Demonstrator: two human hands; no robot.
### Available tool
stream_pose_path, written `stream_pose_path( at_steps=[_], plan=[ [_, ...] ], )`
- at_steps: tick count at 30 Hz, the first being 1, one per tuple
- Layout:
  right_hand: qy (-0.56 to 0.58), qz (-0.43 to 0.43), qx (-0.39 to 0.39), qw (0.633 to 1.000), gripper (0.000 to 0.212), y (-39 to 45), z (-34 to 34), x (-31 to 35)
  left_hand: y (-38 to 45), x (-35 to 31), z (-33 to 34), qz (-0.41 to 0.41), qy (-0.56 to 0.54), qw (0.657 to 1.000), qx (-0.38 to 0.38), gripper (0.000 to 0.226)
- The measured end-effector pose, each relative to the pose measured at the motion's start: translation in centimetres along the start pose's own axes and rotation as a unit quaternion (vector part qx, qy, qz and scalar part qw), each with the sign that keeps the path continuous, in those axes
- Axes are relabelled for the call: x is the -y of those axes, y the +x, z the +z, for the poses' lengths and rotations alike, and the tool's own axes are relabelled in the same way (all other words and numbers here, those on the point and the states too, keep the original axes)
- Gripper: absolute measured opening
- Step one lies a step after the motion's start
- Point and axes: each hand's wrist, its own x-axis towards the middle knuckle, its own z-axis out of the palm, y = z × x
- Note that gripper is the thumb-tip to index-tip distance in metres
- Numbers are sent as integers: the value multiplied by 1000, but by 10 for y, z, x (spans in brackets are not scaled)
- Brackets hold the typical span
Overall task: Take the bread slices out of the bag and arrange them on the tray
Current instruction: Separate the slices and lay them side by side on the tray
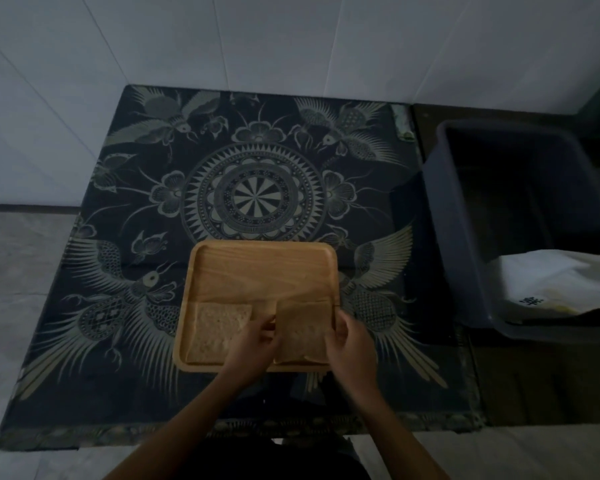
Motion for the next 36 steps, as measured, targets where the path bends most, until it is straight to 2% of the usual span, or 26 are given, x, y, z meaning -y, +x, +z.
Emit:
stream_pose_path(
  at_steps=[3, 8, 13, 20, 27, 32, 36],
  plan=[
    [17, 24, 45, 999, 41, 2, 1, -8, -1, -2, 4, -6, -5, 1000, -25, 39],
    [55, 45, 54, 996, 38, 4, 4, -13, -5, -6, 6, -18, -7, 999, -49, 41],
    [180, 141, 71, 971, 20, 12, 3, -16, -6, -6, 8, -15, -27, 997, -65, 36],
    [228, 180, 84, 953, 27, 12, 3, -17, -5, -2, 9, -20, -79, 995, -54, 27],
    [242, 164, 83, 953, 32, 12, 3, -1, -2, 1, -11, -14, -125, 991, -54, 25],
    [255, 131, 83, 954, 16, 25, 11, 30, 12, -1, -45, -8, -142, 987, -71, 27],
    [239, 114, 91, 960, 28, 41, 28, 56, 28, -2, -75, -8, -146, 987, -72, 23]
  ],
)
